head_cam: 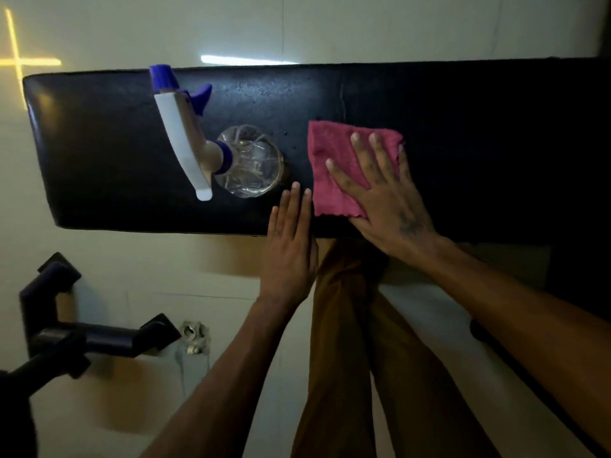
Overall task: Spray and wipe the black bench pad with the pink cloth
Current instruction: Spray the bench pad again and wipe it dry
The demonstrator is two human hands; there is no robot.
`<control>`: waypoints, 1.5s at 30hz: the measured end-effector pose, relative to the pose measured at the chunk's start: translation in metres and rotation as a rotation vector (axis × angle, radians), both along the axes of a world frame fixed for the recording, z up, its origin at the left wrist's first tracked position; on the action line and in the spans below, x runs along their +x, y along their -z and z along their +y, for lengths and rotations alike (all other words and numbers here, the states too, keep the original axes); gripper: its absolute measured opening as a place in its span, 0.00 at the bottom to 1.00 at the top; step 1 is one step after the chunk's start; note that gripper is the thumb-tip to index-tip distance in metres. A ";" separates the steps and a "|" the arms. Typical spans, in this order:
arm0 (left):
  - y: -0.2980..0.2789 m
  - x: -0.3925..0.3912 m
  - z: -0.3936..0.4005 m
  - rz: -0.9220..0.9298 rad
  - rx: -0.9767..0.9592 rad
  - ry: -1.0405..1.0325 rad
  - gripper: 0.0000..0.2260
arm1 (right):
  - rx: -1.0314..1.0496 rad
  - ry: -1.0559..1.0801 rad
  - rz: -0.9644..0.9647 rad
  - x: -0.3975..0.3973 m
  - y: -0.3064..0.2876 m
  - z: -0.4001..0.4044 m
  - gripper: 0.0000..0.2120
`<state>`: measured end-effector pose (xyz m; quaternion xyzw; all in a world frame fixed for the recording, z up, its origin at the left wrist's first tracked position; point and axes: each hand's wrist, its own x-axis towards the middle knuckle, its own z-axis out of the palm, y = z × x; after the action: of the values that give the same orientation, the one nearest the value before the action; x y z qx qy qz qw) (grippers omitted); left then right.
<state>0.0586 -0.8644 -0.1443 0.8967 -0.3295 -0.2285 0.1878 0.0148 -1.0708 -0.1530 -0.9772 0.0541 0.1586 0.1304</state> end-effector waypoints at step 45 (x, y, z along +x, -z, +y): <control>0.004 0.077 0.135 -0.121 0.209 0.124 0.32 | -0.094 0.540 0.125 0.092 -0.009 0.040 0.36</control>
<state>0.1358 -0.7292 -0.1488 0.9013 -0.3694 -0.2184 0.0586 0.1073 -1.0304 -0.1437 -0.9207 0.3277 0.1754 0.1187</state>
